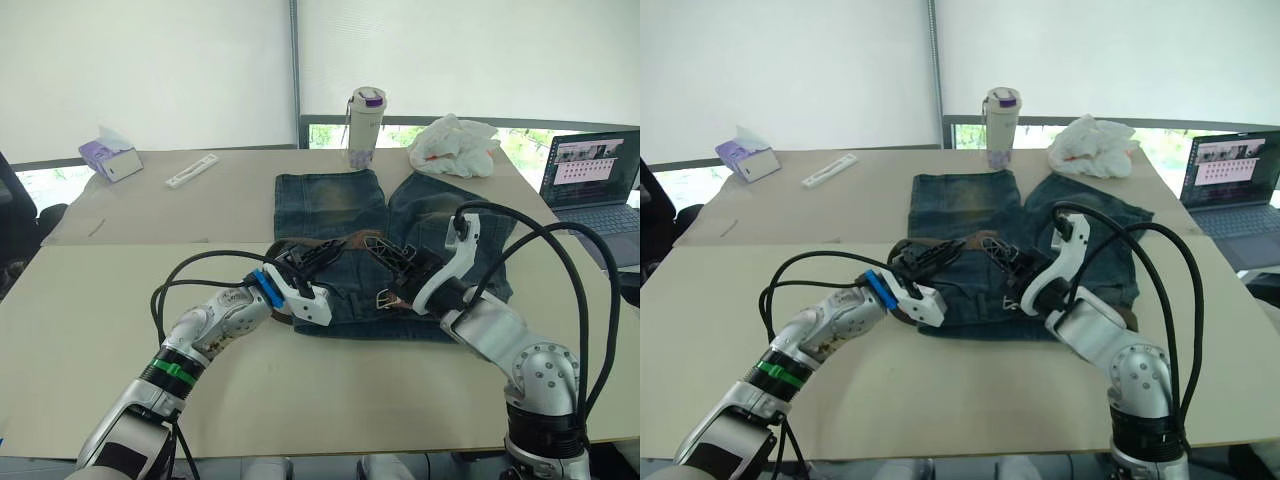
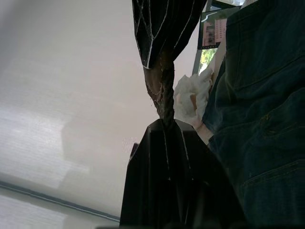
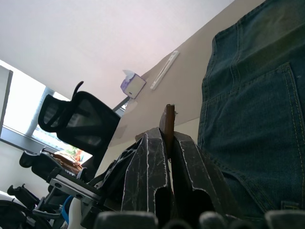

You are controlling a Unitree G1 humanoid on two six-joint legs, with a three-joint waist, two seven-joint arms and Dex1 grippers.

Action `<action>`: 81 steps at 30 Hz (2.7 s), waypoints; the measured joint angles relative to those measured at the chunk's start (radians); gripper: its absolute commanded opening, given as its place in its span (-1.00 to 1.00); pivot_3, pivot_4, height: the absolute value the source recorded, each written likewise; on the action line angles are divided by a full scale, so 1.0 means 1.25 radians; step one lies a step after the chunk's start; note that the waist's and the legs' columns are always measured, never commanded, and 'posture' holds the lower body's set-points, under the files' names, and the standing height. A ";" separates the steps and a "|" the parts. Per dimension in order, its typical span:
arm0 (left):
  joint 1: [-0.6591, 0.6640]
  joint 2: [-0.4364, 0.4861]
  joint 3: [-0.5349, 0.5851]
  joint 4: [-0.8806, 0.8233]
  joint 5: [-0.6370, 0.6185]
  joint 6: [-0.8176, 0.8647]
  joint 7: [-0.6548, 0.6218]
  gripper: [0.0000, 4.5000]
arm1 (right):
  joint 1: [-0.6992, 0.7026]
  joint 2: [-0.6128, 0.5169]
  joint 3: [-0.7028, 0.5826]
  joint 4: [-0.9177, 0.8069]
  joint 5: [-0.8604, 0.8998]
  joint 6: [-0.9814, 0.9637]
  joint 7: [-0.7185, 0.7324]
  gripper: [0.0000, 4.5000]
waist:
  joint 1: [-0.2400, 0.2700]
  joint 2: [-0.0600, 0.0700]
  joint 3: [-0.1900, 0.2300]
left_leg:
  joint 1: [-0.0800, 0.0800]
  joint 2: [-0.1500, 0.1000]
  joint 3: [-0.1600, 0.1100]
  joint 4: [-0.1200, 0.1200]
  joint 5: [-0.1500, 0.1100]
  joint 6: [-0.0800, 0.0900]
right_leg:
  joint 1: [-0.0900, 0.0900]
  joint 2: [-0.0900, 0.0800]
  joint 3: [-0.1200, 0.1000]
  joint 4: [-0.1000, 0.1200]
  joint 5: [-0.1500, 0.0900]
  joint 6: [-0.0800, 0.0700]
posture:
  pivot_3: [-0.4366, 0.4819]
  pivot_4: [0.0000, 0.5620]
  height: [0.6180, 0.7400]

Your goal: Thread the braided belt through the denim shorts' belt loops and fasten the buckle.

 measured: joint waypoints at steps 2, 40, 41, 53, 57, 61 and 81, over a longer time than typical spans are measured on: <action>0.025 0.003 0.014 -0.012 -0.077 -0.008 -0.038 -0.33 | 0.000 -0.002 0.002 0.000 -0.005 0.000 0.003 -1.00 | 0.000 0.000 0.000 | 0.000 0.001 0.000 0.000 0.000 0.000 | 0.000 0.000 0.000 0.000 0.000 0.000 | -0.05 -0.47 1.00; 0.258 0.130 0.421 -0.238 -1.362 1.113 -0.675 -0.16 | 0.081 -0.080 0.027 0.005 -0.236 0.003 0.328 -1.00 | -0.015 0.002 0.001 | 0.000 0.001 0.000 0.000 0.000 0.000 | -0.002 0.003 0.000 0.000 -0.002 0.000 | -0.05 -0.47 1.00; 0.263 0.141 0.425 -0.232 -1.367 1.132 -0.694 -0.16 | 0.083 -0.081 0.030 0.005 -0.242 0.003 0.340 -1.00 | -0.016 0.002 0.001 | 0.000 0.001 0.000 0.000 0.000 0.000 | -0.003 0.004 0.000 0.000 -0.001 -0.001 | -0.05 -0.47 1.00; 0.303 0.084 0.430 -0.305 -1.460 1.302 -0.684 -0.16 | 0.094 -0.057 0.069 0.010 -0.307 0.003 0.420 -1.00 | -0.016 0.002 0.001 | -0.002 0.002 0.000 -0.001 0.000 0.000 | -0.006 0.003 0.001 0.000 -0.001 -0.002 | -0.05 -0.47 1.00; 0.314 0.045 0.419 -0.336 -1.486 1.332 -0.650 -0.16 | 0.092 -0.047 0.071 0.009 -0.318 0.003 0.433 -1.00 | -0.015 0.002 0.001 | -0.003 0.002 0.000 0.000 0.000 0.000 | -0.007 0.003 0.001 0.001 0.000 -0.003 | -0.05 -0.47 1.00; 0.313 0.023 0.425 -0.334 -1.511 1.351 -0.604 -0.16 | 0.086 -0.039 0.071 0.009 -0.321 0.003 0.435 -1.00 | -0.015 0.002 0.001 | -0.003 0.002 0.000 0.000 0.000 0.000 | -0.007 0.003 0.001 0.001 0.000 -0.003 | -0.05 -0.47 1.00; 0.269 -0.197 0.492 -0.254 -1.639 1.328 -0.316 -0.16 | 0.091 0.026 0.058 -0.003 -0.311 0.003 0.376 -1.00 | -0.014 0.001 0.000 | -0.005 0.001 0.000 0.000 0.000 0.000 | -0.008 0.003 0.001 0.002 0.000 -0.003 | -0.05 -0.47 1.00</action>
